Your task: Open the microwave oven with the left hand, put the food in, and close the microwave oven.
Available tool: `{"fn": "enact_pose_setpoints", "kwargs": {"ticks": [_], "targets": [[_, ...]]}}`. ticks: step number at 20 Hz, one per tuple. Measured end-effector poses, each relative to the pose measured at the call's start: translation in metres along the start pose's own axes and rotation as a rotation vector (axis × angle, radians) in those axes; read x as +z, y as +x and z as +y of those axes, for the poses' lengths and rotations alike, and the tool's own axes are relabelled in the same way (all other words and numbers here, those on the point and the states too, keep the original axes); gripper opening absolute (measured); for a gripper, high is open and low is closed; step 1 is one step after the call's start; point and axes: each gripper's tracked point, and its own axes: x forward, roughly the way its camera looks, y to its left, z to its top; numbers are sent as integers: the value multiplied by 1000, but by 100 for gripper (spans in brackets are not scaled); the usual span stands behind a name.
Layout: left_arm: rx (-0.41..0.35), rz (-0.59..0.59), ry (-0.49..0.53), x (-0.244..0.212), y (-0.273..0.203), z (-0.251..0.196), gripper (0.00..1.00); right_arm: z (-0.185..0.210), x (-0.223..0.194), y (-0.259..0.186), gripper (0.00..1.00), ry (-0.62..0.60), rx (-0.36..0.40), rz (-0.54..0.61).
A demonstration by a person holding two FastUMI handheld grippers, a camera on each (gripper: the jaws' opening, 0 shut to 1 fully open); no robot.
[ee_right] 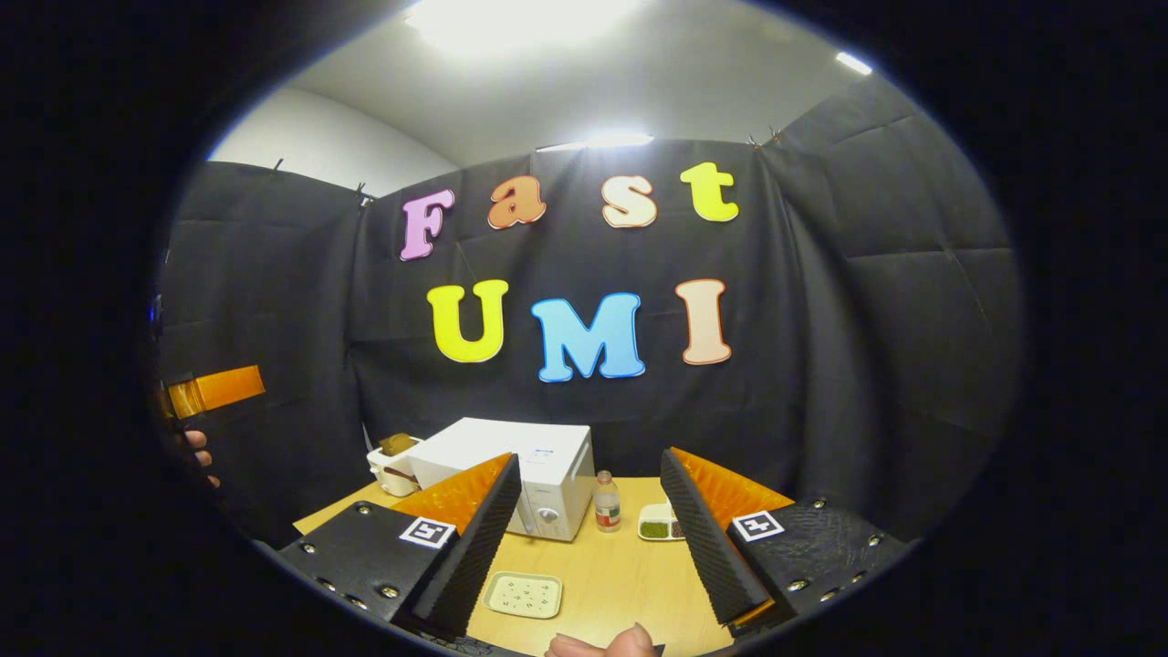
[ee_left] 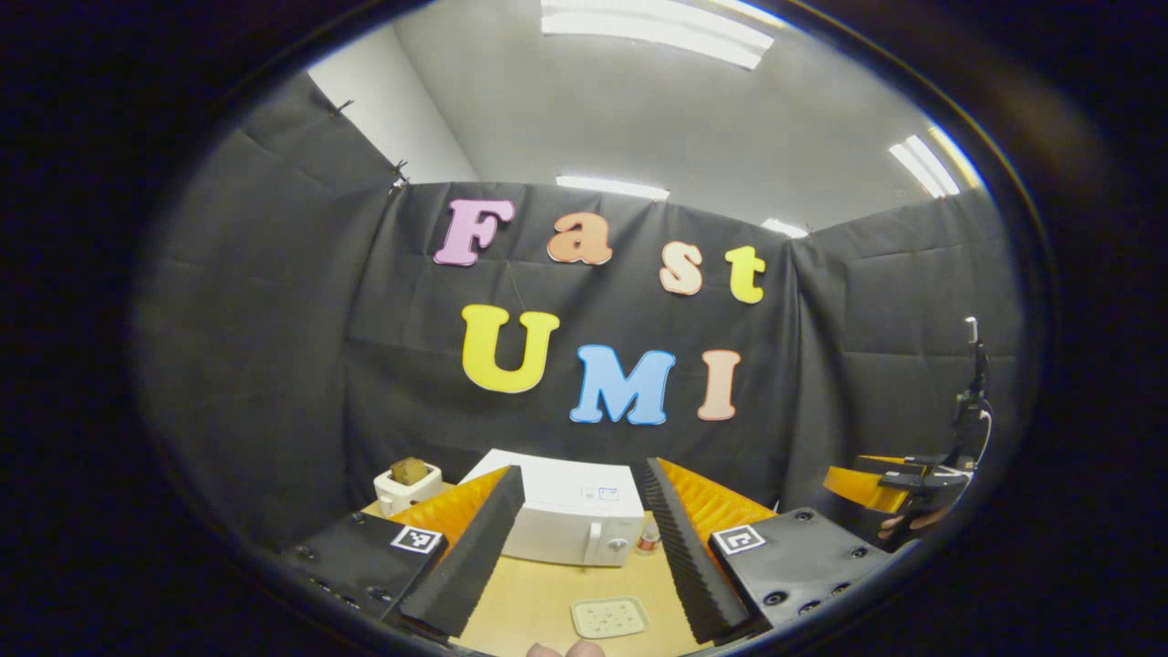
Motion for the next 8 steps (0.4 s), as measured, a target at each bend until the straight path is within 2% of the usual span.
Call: {"fn": "enact_pose_setpoints", "kwargs": {"ticks": [1, 5, 8], "targets": [[-5, -8, 6, 7, -1, -3, 87, 2, 6, 0, 94, -1, -1, 0], [-36, -59, 34, 22, -1, -11, 87, 18, 23, 0, 94, 14, 12, -19], [-52, -43, 41, 14, 3, -2, 87, 22, 27, 4, 94, -13, -9, -20]]}}
